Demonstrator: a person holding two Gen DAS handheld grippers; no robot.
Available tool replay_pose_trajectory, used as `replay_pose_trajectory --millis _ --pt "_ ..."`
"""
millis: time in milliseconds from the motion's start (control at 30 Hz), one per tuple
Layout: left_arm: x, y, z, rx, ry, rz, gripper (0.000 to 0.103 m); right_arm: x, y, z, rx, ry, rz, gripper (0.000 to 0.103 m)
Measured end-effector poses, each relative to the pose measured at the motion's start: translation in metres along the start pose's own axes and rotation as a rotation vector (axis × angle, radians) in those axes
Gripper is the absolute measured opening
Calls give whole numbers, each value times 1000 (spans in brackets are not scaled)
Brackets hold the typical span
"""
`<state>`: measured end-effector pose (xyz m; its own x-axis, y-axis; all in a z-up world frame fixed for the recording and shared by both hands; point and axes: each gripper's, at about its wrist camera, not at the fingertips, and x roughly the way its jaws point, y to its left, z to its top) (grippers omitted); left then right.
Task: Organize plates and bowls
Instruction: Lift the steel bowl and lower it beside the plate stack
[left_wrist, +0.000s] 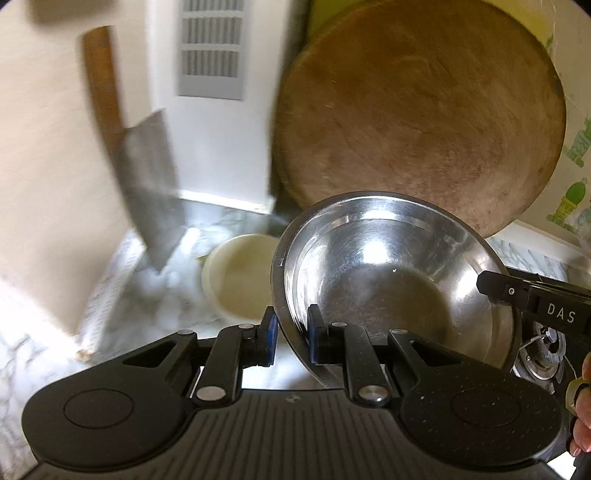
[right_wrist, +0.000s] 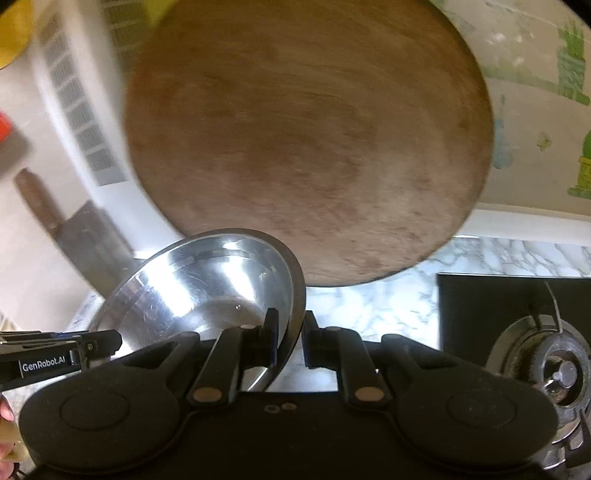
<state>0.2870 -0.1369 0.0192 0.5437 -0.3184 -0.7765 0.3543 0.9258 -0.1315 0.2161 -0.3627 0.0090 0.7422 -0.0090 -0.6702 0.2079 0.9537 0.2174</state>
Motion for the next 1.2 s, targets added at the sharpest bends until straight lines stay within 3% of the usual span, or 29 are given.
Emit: replay_pose_trajectory --millis 533,900,1200 --pt "-79 102 -71 -156 -48 155 16 -14 119 -36 -175 14 179 14" --pt "-96 165 -137 -336 -61 253 16 6 190 -73 -301 93 304 14" --pt "-89 190 -168 -407 -57 342 16 37 222 -100 -345 155 357 14"
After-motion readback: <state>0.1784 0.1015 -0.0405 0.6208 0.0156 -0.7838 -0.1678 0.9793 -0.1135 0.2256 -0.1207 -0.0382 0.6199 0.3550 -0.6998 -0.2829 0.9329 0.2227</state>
